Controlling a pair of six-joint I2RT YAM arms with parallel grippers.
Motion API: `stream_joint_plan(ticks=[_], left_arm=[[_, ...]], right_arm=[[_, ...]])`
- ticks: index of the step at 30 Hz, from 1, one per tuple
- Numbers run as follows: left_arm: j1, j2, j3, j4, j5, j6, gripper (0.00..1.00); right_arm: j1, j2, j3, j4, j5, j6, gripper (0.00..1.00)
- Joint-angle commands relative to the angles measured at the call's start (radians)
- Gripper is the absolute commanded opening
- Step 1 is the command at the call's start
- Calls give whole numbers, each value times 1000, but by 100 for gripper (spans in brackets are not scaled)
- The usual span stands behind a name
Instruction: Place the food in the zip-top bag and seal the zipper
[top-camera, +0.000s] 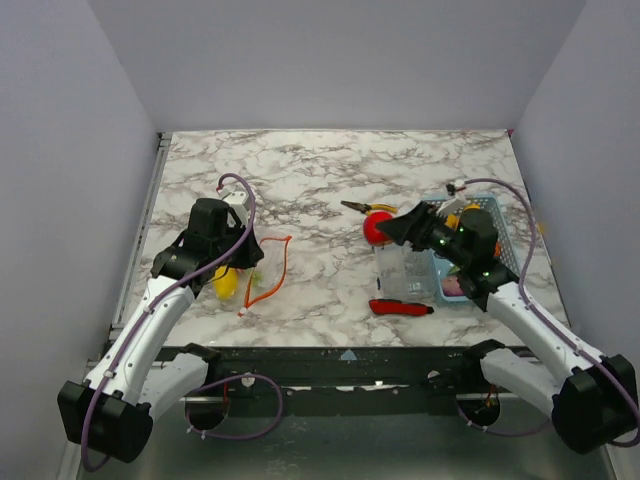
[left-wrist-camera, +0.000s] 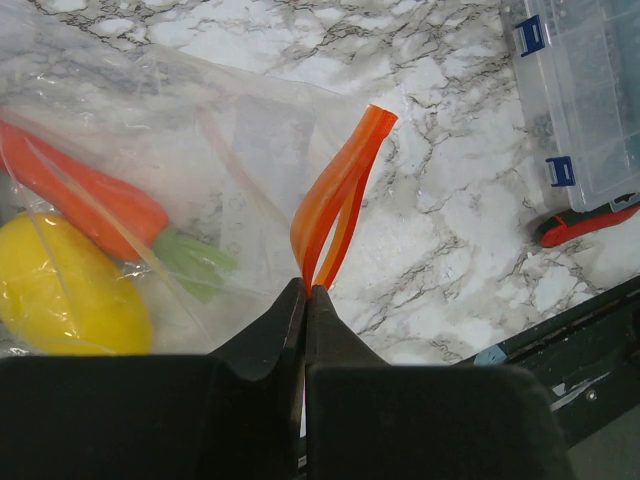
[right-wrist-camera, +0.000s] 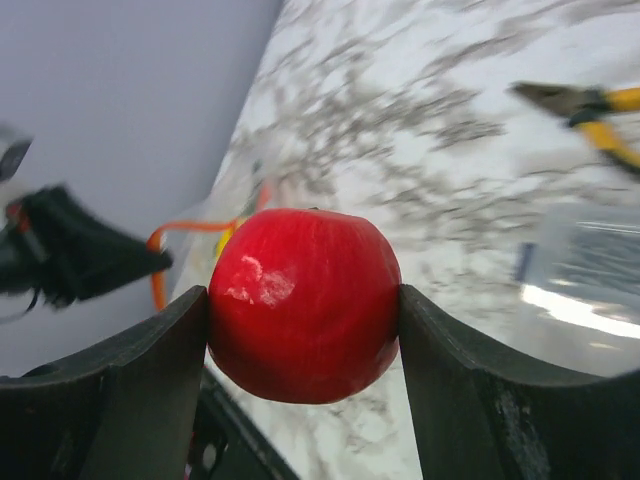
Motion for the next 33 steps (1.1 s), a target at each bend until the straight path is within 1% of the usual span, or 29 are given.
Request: stream_joint_plan(ticks=[1, 6, 9, 11, 16, 18, 21, 23, 25, 29, 31, 33], left_arm=[[-4, -19, 4, 8, 19, -3, 0], [-4, -20, 4, 7, 14, -3, 0], [-4, -22, 4, 7, 13, -3, 0], [-4, -24, 4, 6, 11, -3, 0], [-4, -35, 3, 7, 4, -1, 0], [-4, -39, 1, 6, 2, -1, 0], [-4, -45, 1, 7, 0, -1, 0], [-4, -50, 1, 7, -1, -1, 0], [-4, -55, 0, 8, -2, -1, 0], [-4, -65, -3, 10, -2, 0, 0], [-4, -66, -3, 9, -2, 0, 0], [-5, -64, -3, 10, -2, 1, 0]], right_arm=[[232, 64, -15, 212, -48, 1, 4], [464, 215, -14, 377, 58, 18, 4], [565, 311, 16, 444, 134, 28, 4], [608, 374, 36, 493, 171, 53, 4], [680, 530, 85, 631, 235, 117, 4], [710, 586, 117, 660, 260, 123, 4], [751, 666, 157, 689, 336, 136, 6], [762, 717, 175, 708, 397, 183, 7], [763, 769, 184, 749, 426, 227, 8], [763, 847, 240, 744, 473, 301, 9], [765, 863, 260, 758, 484, 305, 9], [766, 869, 286, 727, 520, 310, 10]])
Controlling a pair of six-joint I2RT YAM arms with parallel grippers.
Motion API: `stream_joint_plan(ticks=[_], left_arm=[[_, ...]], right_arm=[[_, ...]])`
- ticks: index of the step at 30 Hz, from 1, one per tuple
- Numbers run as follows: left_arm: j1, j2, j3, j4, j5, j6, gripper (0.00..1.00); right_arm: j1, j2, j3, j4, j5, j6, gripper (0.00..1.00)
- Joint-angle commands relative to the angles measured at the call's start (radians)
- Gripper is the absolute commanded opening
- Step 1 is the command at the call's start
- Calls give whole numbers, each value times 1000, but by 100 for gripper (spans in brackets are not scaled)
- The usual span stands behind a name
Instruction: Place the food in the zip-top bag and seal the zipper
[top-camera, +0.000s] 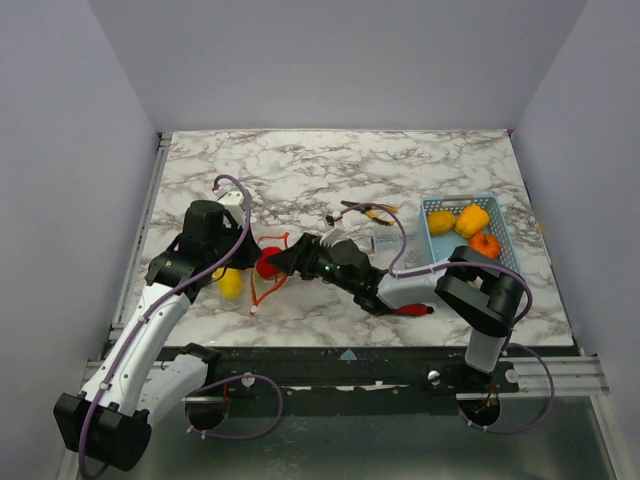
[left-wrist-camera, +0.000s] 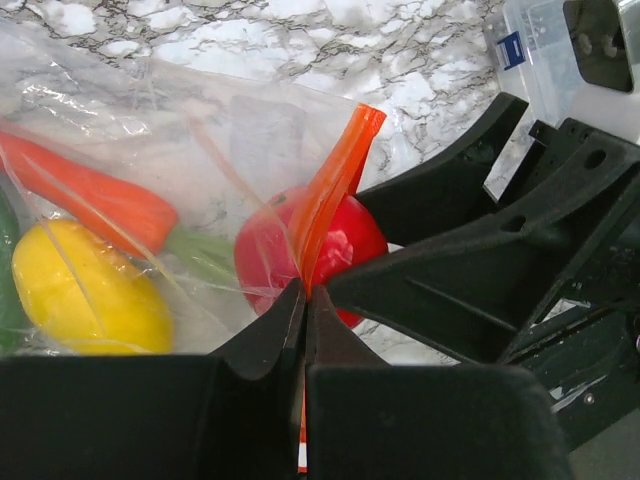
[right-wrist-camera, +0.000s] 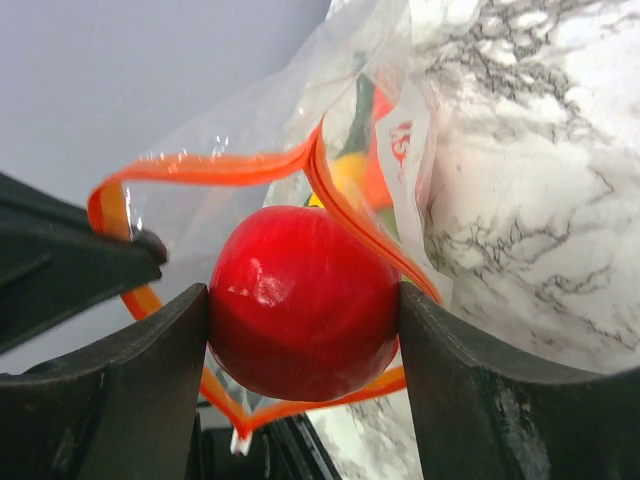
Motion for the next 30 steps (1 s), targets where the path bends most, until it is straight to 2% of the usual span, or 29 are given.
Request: stream_joint_plan(ticks=[1, 5, 7, 9, 12, 20, 22, 30], left_arm=[[-4, -16, -2, 10, -1, 0, 0], [-4, -16, -2, 10, -1, 0, 0], [-4, -18, -3, 10, -1, 0, 0], [-4, -16, -2, 11, -1, 0, 0], [-4, -13, -2, 10, 0, 0, 0], [-4, -15, -3, 10, -3, 0, 0], [-5, -12, -2, 11, 1, 0, 0], [-4, -10, -2, 10, 5, -1, 0]], right_arm=[[3, 22, 81, 5, 132, 53, 11], [3, 33, 111, -52, 190, 82, 28], [3, 43, 114, -51, 195, 105, 40], [3, 57, 123, -58, 188, 122, 56], [3, 83, 150, -65, 149, 118, 71], [3, 71, 181, -200, 98, 84, 85], [2, 61, 201, -278, 96, 54, 86], [3, -45, 164, -372, 97, -25, 86]])
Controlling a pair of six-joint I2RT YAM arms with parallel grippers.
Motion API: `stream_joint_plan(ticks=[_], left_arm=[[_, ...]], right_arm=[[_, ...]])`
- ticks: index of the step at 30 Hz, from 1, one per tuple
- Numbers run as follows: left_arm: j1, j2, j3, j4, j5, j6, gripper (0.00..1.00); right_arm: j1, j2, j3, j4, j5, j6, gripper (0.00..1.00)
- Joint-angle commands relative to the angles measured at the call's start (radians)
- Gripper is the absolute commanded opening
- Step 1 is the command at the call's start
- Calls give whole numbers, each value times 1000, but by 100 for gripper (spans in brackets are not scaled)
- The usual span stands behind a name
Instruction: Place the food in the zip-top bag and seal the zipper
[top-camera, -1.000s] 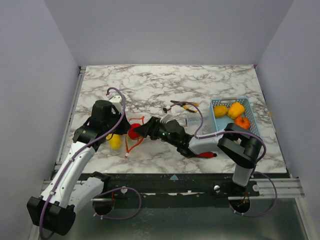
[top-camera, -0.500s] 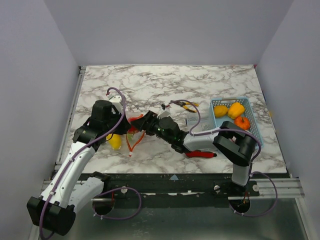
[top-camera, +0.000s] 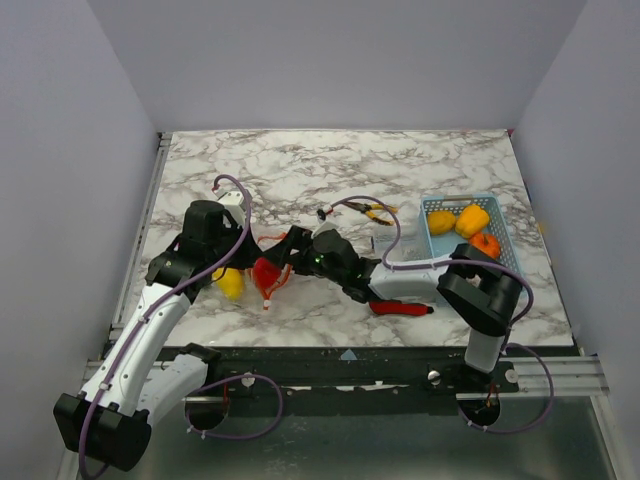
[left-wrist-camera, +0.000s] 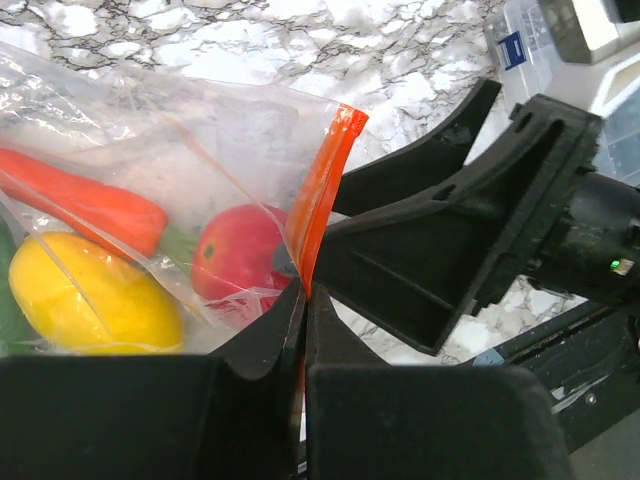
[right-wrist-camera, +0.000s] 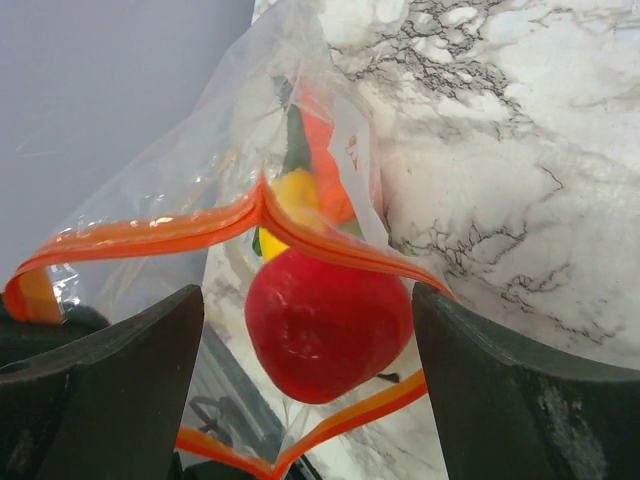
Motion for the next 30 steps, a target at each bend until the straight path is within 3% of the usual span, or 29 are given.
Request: stream_joint_plan(ticks=[1, 8, 12, 23, 30], left_arm=[[-4, -8, -1, 9, 6, -1, 0], [-4, -8, 0, 11, 13, -1, 0], [-4, -7, -2, 11, 15, -3, 0], [-4, -7, -2, 9, 10, -1, 0], [-4, -9, -1, 9, 4, 0, 0]], right_arm=[[3, -105, -2, -119, 9, -95, 85], [2, -211, -127, -159, 49, -105, 67], [0, -206, -166, -153, 41, -105, 51], [-3, -25, -105, -59, -123, -147, 38], [-4, 53, -67, 22, -200, -174, 37]])
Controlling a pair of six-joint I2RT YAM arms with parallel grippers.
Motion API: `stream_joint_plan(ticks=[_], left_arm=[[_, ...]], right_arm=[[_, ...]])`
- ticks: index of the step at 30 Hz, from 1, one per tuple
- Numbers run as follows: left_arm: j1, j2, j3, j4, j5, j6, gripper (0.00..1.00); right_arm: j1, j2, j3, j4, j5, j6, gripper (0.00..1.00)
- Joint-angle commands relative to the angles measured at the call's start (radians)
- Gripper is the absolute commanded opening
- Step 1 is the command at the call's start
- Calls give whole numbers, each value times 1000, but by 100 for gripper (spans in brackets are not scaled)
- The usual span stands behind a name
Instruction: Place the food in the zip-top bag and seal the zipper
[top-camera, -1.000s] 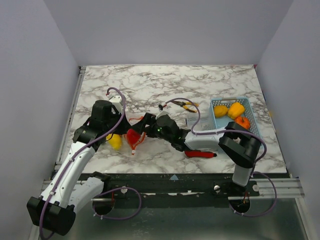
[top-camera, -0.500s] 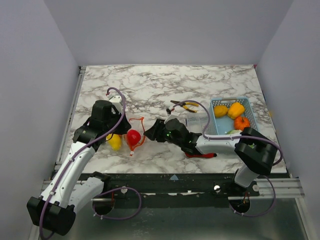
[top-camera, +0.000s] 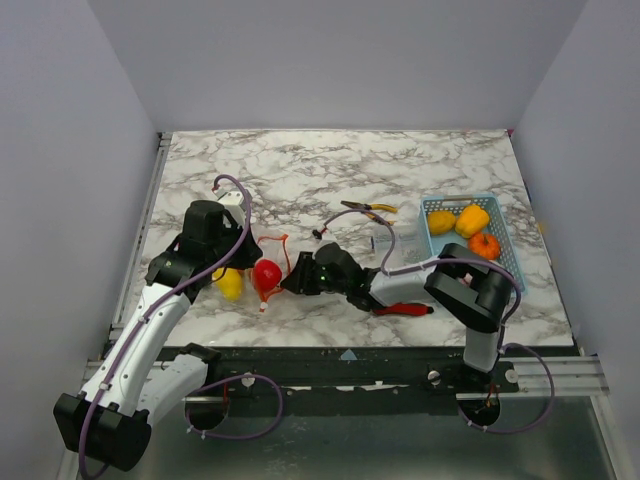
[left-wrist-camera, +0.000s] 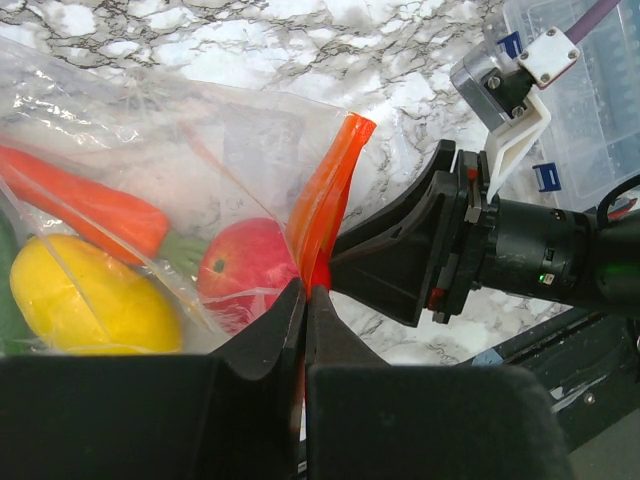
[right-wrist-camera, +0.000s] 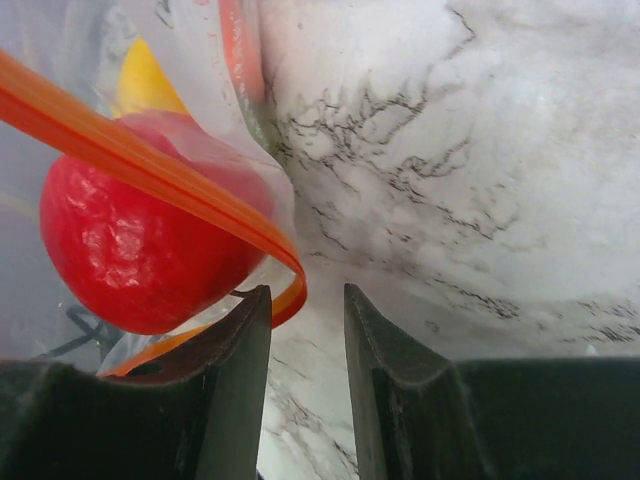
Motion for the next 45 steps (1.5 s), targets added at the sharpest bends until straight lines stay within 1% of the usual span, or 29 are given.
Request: stream_joint_plan(ticks=[1, 3, 5, 9, 12, 14, 15, 17, 19, 22, 25, 29, 31, 35, 38, 41, 45], left_arm=[[-4, -11, -2, 9, 2, 0, 0], [-5, -10, -2, 10, 2, 0, 0], [-4, -12, -2, 8, 1, 0, 0], [-4, -15, -1, 4, -18, -1, 0], [-4, -31, 7, -11, -103, -8, 0], [-4, -58, 22, -38, -212, -21, 0], [-4, -84, 25, -51, -304, -32, 0], [-4, -154, 27, -58, -428, -51, 0], [-4, -248, 5, -35, -501, -64, 0], [-3, -379, -31, 8, -558, -76, 0], [-3, -417, -69, 48, -548, -70, 0], [-3, -329, -15, -10, -536, -61, 0], [-3, -313, 16, -58, -586, -81, 0], [-3, -438, -28, -5, -640, -94, 0], [-3, -493, -70, 44, -629, -85, 0], [-3, -448, -63, 33, -612, -83, 0], [-3, -307, -42, 14, -502, -61, 0]], right_arm=[[-2, 39, 48, 99, -80, -36, 37], [-2, 59, 61, 119, -79, -40, 37], [-2, 74, 70, 156, -87, -45, 33], [-2, 66, 108, 152, -102, -41, 18], [-2, 37, 171, 29, -100, -5, 4], [-2, 22, 242, -73, -123, 33, 0], [-2, 17, 283, -114, -150, 45, 0], [-1, -7, 336, -132, -215, 65, 0], [-1, -30, 378, -151, -261, 93, 0], [-1, -21, 476, -290, -275, 71, 0], [-1, 9, 489, -350, -258, 56, 0], [-1, 39, 511, -408, -262, 41, 0], [1, 28, 536, -445, -255, 15, 0], [13, -39, 560, -496, -189, -43, 2], [13, -71, 538, -483, -184, -54, 4], [13, -45, 526, -498, -174, -67, 6], [13, -13, 531, -563, -139, -85, 7]])
